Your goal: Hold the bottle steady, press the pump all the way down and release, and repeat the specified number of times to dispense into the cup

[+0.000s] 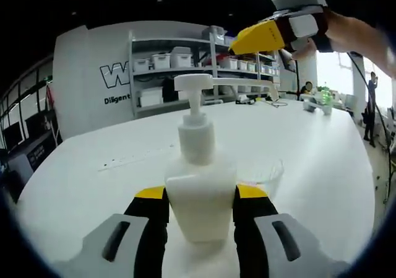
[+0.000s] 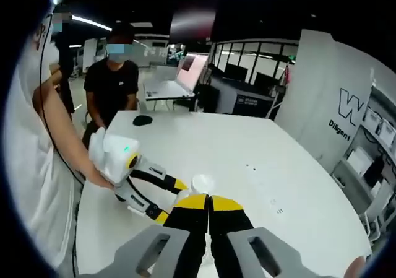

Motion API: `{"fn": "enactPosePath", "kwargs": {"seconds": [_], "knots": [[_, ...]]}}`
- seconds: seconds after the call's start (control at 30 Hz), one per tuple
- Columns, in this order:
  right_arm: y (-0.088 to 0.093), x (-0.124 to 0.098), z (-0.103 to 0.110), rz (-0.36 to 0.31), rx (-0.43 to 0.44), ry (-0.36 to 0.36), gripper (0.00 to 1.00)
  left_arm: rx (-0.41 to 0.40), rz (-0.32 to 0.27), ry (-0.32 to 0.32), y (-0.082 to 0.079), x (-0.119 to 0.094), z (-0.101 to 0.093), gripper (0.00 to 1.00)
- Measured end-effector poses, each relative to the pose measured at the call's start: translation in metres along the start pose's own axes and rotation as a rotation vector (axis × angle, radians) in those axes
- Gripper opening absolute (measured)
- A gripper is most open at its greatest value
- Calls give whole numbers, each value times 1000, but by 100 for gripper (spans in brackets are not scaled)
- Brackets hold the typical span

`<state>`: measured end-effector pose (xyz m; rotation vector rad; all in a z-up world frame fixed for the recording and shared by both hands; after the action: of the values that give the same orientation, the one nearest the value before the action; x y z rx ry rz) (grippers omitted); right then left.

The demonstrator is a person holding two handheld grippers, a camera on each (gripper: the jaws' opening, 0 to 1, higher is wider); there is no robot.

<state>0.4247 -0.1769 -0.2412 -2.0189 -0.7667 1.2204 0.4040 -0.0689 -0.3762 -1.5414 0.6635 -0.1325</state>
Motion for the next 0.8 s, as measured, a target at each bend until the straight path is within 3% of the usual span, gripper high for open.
{"fn": "enactPosePath", "kwargs": {"seconds": [0.47, 0.73, 0.8], "knots": [[-4, 7, -1, 8, 2, -26, 0, 1, 4, 1, 0, 0, 0, 39], [-8, 19, -2, 61, -9, -68, 0, -1, 3, 4, 1, 1, 0, 39], [-10, 21, -4, 67, 22, -85, 0, 0, 4, 4, 1, 1, 0, 39]]}}
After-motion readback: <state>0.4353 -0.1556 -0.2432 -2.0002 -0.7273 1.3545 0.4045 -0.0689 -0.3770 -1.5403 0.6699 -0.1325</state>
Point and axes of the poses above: the point that each gripper's makers call its tool centre point, and the gripper's own axes: x roughly forward along the fingers, z roughly to its left, y roughly out of its underside, the point moved 6 cm from there along -x, roughly backward along the fingers, and after that the axes turned 10 degrees about -x, right-handed, at the moved point
